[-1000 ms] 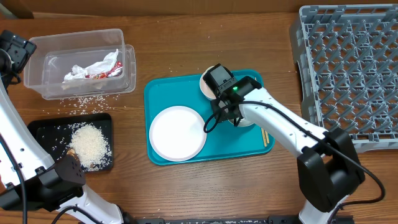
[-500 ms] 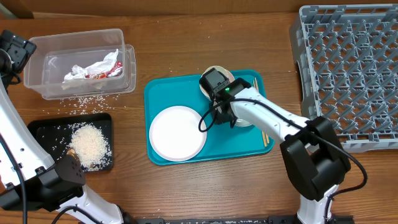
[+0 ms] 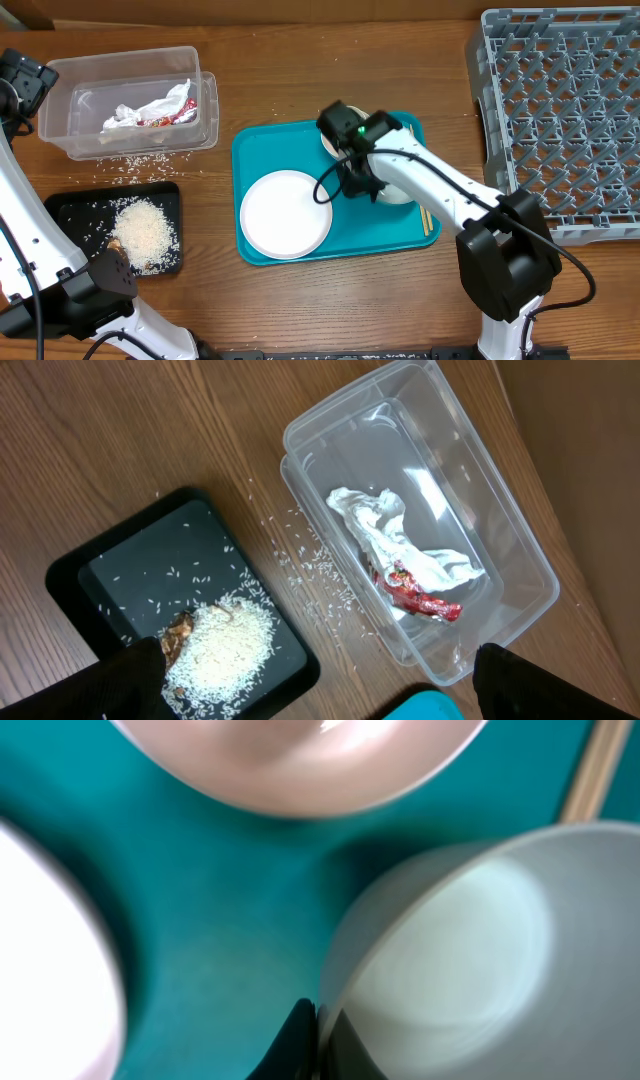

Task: Sort waste into correct bins and load items into the dishwasher
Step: 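Grasp the pale blue bowl rim with the right gripper, then carry the blue bowl with the right gripper and place it in the dish rack, then move the right gripper back to the white cup on the pink saucer, then grasp the white cup with the right gripper, then carry the white cup with the right gripper and set it in the rack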

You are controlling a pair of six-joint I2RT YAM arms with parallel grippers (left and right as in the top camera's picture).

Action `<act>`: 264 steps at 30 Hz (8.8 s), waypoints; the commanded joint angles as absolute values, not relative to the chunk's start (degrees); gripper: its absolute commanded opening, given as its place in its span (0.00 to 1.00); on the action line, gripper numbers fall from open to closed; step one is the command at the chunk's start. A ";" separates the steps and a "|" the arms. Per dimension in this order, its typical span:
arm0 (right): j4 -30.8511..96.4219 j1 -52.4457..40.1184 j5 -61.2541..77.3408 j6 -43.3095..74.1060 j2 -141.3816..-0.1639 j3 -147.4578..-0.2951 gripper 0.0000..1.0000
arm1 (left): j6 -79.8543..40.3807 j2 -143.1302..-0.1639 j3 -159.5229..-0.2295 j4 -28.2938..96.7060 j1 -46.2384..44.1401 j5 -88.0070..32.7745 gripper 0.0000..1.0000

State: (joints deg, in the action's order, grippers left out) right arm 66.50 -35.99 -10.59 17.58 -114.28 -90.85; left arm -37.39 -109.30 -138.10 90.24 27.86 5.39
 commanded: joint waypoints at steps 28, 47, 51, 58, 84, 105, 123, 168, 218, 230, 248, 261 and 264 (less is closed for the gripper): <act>58.04 47.94 48.53 4.25 -121.21 -131.96 0.04 | -37.71 -109.40 -138.17 90.13 27.73 5.96 1.00; 47.62 58.00 69.41 4.25 -139.11 -131.81 0.04 | -37.71 -109.40 -138.17 90.15 27.68 5.96 1.00; 48.38 57.23 68.29 4.23 -139.44 -131.59 0.04 | -37.71 -109.40 -138.17 90.15 27.68 5.96 1.00; 54.61 57.06 60.88 0.05 -140.11 -131.52 0.04 | -37.71 -109.40 -138.17 90.15 27.68 5.96 1.00; 68.71 66.52 37.41 14.31 -125.89 -130.98 0.49 | -37.71 -109.40 -138.17 90.15 27.68 5.96 1.00; 52.23 53.71 7.44 20.84 -126.28 -125.14 0.15 | -37.71 -109.40 -138.17 90.13 27.68 5.96 1.00; 56.27 48.93 -19.55 21.19 -131.85 -123.72 0.11 | -37.71 -109.40 -138.17 90.15 27.68 5.96 1.00; 71.68 -28.14 -7.29 20.56 -126.30 -123.76 0.67 | -37.71 -109.40 -138.17 90.15 27.68 5.96 1.00; 68.27 -35.66 -14.76 22.48 -135.37 -124.29 0.04 | -37.71 -109.40 -138.17 90.15 27.68 5.96 1.00; 83.96 -25.30 -8.99 18.94 -129.80 -154.91 0.04 | -37.71 -109.40 -138.17 90.15 27.68 5.96 1.00; 71.94 35.66 49.41 -6.31 -135.39 -159.41 0.04 | -37.71 -109.40 -138.17 90.15 27.68 5.96 1.00; 49.69 47.07 60.12 4.80 -141.14 -132.14 0.04 | -37.71 -109.40 -138.17 90.15 27.68 5.96 1.00; 49.91 48.40 60.10 6.07 -141.14 -130.89 0.04 | -37.71 -109.40 -138.17 90.15 27.68 5.96 1.00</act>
State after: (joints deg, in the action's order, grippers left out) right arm 50.00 46.89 59.09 1.83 -142.06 -131.92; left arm -37.39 -109.30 -138.10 90.26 27.83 5.41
